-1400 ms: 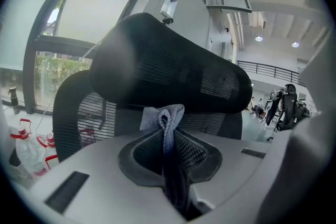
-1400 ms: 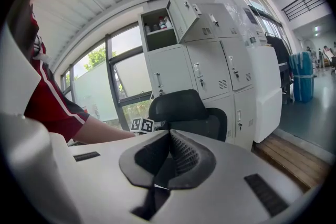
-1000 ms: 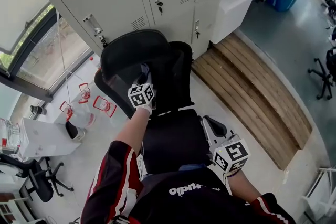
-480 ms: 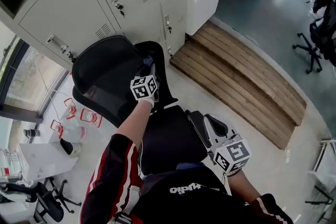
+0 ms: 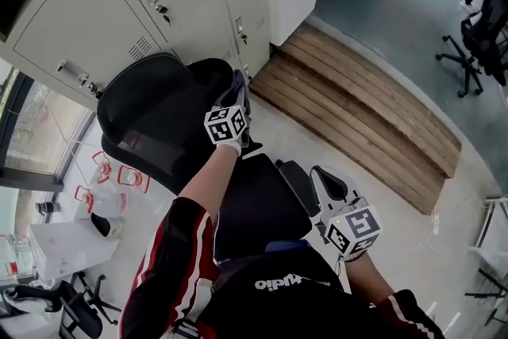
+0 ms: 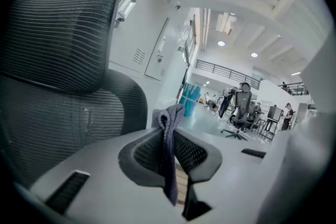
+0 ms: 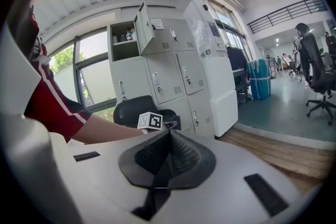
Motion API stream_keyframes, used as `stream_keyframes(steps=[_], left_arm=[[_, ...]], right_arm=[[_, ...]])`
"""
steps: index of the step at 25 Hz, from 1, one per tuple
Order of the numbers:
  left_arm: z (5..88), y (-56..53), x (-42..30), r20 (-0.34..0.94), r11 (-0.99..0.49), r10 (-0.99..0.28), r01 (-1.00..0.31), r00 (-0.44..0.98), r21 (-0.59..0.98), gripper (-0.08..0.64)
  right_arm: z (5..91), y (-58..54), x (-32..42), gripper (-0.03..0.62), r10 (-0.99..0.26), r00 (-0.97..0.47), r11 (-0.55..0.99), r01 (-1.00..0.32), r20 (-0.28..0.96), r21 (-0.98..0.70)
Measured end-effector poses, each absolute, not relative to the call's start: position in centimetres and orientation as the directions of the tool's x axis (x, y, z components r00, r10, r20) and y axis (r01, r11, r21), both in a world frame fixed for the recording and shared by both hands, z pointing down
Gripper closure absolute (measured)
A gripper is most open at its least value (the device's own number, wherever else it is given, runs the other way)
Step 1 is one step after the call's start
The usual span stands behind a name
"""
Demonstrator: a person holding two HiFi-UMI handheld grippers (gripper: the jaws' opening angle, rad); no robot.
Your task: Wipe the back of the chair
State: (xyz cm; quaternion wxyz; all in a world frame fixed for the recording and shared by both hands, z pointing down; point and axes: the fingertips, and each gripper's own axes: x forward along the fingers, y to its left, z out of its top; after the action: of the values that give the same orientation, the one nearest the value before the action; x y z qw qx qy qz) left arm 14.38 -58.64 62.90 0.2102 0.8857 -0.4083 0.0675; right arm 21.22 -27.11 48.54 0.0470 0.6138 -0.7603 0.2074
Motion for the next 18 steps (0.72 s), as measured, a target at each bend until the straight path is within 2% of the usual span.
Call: stream_keyframes(steps=[9,13,18], left_arm=[[60.8,-55.2,9.6,0.26,-0.564,-0.717,-0.757,0.647,0.33,0.503],[60.9,-53.5,3.2,0.266,-0.516,-0.756,-0.795,0.598,0.32,0.503],[61.5,-51.1,-7.7,0.275,-0.373,-0.836,-0.86,0.474,0.35,0.503]], right_arm=[[46.9,-27.7,16.7,0.577,-0.89,-0.36,0.298,-0.924,0.28,-0.238],[46.5,-28.1,13.4,0.577,-0.866,-0.416,0.358,-0.903,0.276,-0.237],[46.6,-28.9,8.7,0.577,-0.821,-0.5,0.45,-0.864,0.276,-0.225]])
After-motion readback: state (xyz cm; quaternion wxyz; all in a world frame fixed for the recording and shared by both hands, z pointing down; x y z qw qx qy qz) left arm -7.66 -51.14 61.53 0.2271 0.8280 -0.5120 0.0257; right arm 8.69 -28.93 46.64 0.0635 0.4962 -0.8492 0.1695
